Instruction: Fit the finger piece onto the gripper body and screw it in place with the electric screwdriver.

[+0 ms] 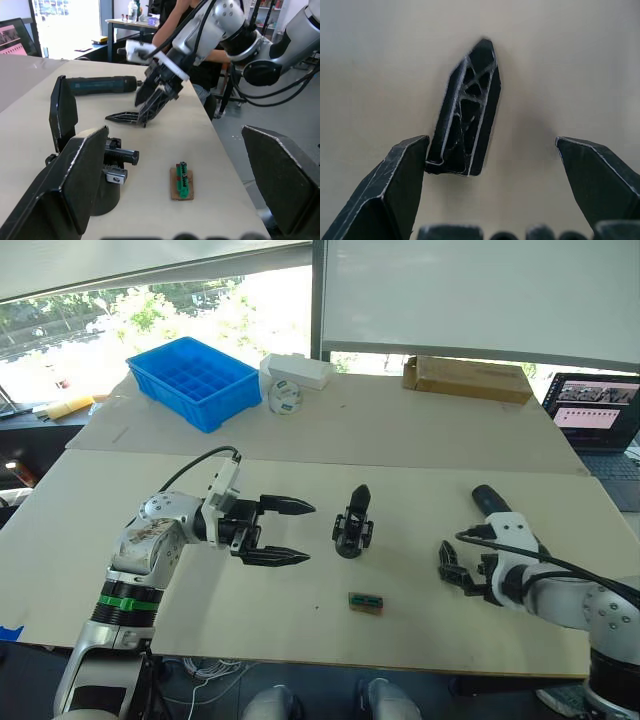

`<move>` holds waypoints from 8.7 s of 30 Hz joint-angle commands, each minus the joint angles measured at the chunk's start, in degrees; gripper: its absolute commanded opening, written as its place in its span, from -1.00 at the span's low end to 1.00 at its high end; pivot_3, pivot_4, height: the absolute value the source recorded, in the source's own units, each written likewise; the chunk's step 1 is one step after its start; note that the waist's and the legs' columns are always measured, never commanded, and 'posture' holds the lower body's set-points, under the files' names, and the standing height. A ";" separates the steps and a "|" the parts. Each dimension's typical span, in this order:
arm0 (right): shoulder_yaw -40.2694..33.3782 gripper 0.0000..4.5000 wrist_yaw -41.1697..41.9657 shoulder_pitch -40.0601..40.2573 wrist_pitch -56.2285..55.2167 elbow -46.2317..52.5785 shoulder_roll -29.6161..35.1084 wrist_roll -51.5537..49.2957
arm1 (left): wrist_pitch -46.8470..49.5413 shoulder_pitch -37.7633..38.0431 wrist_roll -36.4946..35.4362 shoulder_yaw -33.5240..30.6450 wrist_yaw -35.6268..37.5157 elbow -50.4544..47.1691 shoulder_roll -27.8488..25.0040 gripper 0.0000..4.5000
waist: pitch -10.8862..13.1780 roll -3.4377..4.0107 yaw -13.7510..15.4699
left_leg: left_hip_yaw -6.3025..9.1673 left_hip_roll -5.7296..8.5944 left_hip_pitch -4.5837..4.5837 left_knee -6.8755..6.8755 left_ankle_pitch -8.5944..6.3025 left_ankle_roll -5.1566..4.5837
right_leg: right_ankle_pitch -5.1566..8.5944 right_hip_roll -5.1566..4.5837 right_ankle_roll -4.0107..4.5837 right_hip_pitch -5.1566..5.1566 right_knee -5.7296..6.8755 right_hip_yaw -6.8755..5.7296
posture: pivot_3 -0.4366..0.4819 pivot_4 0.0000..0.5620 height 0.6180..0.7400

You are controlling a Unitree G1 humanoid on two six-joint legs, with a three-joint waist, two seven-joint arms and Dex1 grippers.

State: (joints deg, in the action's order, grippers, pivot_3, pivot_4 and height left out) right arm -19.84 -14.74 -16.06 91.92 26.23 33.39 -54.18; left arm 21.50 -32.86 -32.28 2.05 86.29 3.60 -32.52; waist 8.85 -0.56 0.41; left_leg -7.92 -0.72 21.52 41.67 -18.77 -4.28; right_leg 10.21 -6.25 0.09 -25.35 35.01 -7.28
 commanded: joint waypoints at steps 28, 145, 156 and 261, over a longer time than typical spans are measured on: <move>27.88 -0.51 4.19 -3.91 -50.75 21.52 12.33 45.08 | 23.23 -15.00 -16.10 -13.73 -51.19 -1.83 24.76 1.00 | 0.12 0.19 -0.53 | -0.03 0.02 -0.31 -0.04 0.06 0.12 | 0.40 0.06 -0.56 0.12 0.05 0.44 | -0.05 -0.47 1.00; 7.64 -0.83 51.60 -1.84 -38.46 14.69 8.20 -2.06 | -32.72 -12.79 13.24 0.98 0.50 32.98 5.84 1.00 | 0.15 0.19 -0.38 | -0.13 0.00 -0.40 -0.65 0.30 0.48 | 0.13 0.27 0.28 -0.03 -0.05 0.26 | -0.05 -0.47 1.00; 10.80 -0.83 54.34 -1.20 -45.29 14.15 7.76 1.84 | -45.18 -13.09 23.02 4.72 -4.99 51.21 15.07 1.00 | 0.26 -0.03 0.37 | -0.02 -0.02 -0.20 -0.31 0.14 0.20 | 0.08 0.12 0.23 -0.05 -0.03 0.15 | -0.05 -0.47 1.00; 32.07 -0.83 64.39 -5.91 -50.76 -8.35 0.97 28.01 | -36.06 -9.66 30.43 8.66 -8.60 48.73 21.60 0.01 | -0.36 0.07 -0.23 | -0.01 0.01 -0.26 0.16 -0.20 -0.34 | -0.11 -0.22 -0.15 0.20 -0.05 0.13 | -0.05 -0.47 1.00</move>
State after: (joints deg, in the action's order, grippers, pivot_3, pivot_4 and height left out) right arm 9.84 49.88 -23.66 37.11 19.75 33.15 -27.35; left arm -15.97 -44.13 -2.46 8.85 76.07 52.32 -11.02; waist 8.49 -0.49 0.18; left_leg -7.93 -0.71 21.25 41.83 -18.97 -4.62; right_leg 10.11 -6.47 -0.06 -25.15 34.95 -7.16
